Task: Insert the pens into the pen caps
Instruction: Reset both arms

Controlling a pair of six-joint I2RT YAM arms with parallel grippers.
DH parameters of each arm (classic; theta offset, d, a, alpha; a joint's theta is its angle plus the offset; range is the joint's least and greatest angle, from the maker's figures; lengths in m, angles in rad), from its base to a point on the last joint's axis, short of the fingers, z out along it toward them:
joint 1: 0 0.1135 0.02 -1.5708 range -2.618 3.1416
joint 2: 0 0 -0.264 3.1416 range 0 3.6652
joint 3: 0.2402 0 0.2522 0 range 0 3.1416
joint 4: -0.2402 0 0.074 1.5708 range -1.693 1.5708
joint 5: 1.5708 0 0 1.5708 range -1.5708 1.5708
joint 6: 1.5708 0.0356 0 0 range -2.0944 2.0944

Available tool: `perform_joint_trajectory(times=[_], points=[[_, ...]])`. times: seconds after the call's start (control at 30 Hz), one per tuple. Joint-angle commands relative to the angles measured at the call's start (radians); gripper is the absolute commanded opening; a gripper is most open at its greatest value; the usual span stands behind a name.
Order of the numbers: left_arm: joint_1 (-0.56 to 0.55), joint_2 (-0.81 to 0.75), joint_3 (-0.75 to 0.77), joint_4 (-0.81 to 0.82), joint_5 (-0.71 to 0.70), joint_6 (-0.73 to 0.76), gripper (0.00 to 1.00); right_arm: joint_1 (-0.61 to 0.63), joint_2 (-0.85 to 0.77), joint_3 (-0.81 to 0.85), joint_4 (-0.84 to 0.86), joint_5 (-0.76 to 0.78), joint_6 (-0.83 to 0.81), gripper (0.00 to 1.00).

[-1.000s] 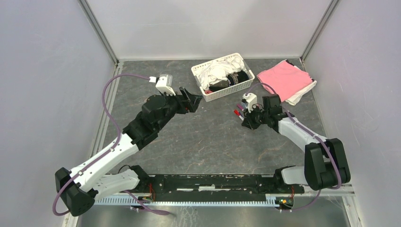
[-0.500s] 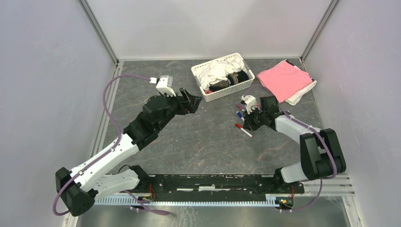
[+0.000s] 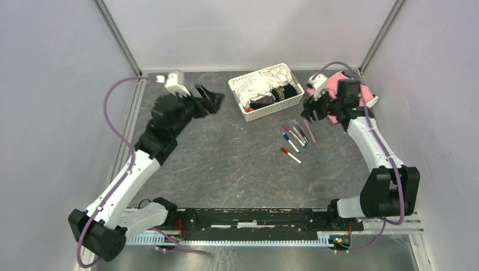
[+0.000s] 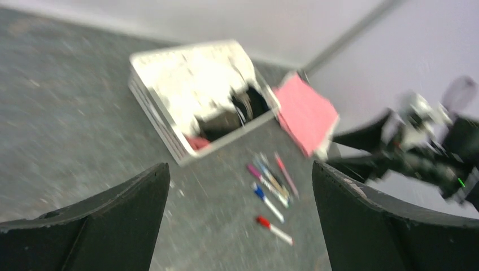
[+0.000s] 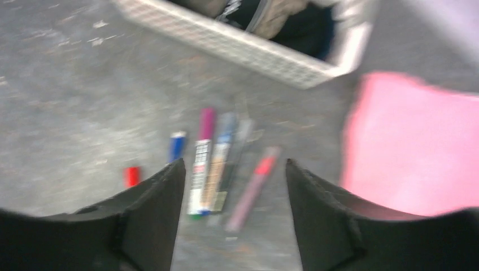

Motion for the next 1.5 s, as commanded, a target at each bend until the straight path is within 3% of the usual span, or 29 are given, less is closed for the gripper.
perform_joint_trajectory(times=[0.0, 0.03, 0.07, 0.23, 0.47, 0.7, 1.03, 1.47], points=[[0.180, 0.077, 0.200, -0.039, 0.208, 0.017, 1.00, -0.129, -0.074, 0.151, 0.019, 0.030, -0.054, 0.88], [0.196, 0.097, 0.238, -0.064, 0.206, 0.035, 1.00, -0.152, -0.085, 0.177, 0.034, 0.056, -0.044, 0.97], [0.211, 0.112, 0.273, -0.086, 0.203, 0.051, 1.00, -0.174, -0.093, 0.201, 0.043, 0.070, -0.033, 0.98], [0.283, 0.142, 0.375, -0.152, 0.203, 0.082, 1.00, -0.281, -0.129, 0.319, 0.032, 0.045, 0.071, 0.98], [0.339, 0.118, 0.418, -0.191, 0.245, 0.074, 1.00, -0.294, -0.181, 0.421, -0.009, 0.060, 0.197, 0.98], [0.342, 0.086, 0.453, -0.219, 0.258, 0.054, 1.00, -0.294, -0.263, 0.399, 0.027, -0.012, 0.260, 0.98], [0.342, 0.032, 0.452, -0.260, 0.266, 0.049, 1.00, -0.293, -0.347, 0.335, 0.020, 0.083, 0.389, 0.98], [0.342, 0.011, 0.451, -0.253, 0.309, 0.033, 1.00, -0.292, -0.398, 0.266, 0.061, 0.012, 0.434, 0.98]])
